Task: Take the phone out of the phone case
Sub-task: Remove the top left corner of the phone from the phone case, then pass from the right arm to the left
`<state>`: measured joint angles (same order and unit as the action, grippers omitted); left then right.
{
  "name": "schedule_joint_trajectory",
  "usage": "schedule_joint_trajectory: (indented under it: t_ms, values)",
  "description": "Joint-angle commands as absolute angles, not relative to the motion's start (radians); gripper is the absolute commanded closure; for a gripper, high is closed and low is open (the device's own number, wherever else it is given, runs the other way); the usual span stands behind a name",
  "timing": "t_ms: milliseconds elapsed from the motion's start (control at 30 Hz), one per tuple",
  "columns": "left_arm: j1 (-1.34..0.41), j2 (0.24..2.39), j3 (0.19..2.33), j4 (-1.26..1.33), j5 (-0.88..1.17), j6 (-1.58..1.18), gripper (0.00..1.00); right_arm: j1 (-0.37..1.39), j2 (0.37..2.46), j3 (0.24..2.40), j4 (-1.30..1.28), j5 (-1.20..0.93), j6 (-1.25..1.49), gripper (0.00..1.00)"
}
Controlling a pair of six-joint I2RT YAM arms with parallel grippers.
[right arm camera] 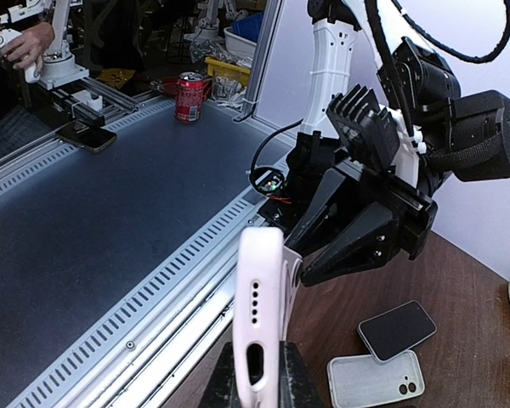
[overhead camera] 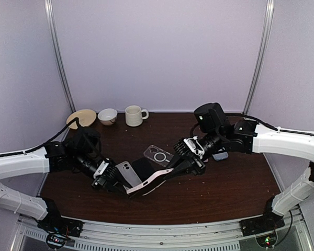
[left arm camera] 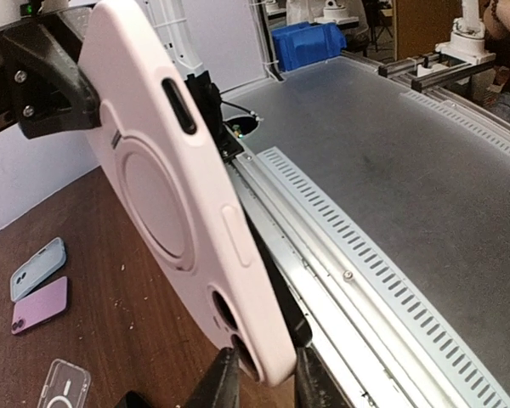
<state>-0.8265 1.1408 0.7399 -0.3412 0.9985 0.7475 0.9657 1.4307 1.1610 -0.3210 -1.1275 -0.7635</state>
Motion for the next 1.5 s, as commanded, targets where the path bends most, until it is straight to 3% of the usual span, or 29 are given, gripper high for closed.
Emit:
schedule_joint_trajectory:
  t_ms: [0, 133, 267, 533, 933, 1467]
  values:
    - [-0.767, 1.104, 0.749, -0.088, 0.818, 0.721, 0.73, 1.023, 1.408, 1.176, -0.422, -1.312, -0.761, 1.0]
    - [-0.758, 1.082, 0.732, -0.049, 0.766, 0.717, 0.71, 1.023, 1.405, 1.174, -0.429, -1.3, -0.764, 1.0]
    - [-0.751, 1.052, 0.714, -0.025, 0.747, 0.714, 0.53, 1.023, 1.392, 1.168, -0.419, -1.244, -0.775, 1.0]
    - [-0.731, 0.977, 0.671, 0.074, 0.585, 0.72, 0.35, 0.996, 1.314, 1.067, -0.188, -1.055, -0.652, 1.0]
    - [-0.69, 0.884, 0.571, 0.377, 0.314, 0.656, 0.33, 0.966, 1.267, 0.968, 0.069, -0.752, -0.537, 1.0]
    - [-0.664, 0.866, 0.564, 0.449, 0.31, 0.52, 0.32, 0.953, 1.225, 0.874, 0.382, -0.418, -0.37, 1.0]
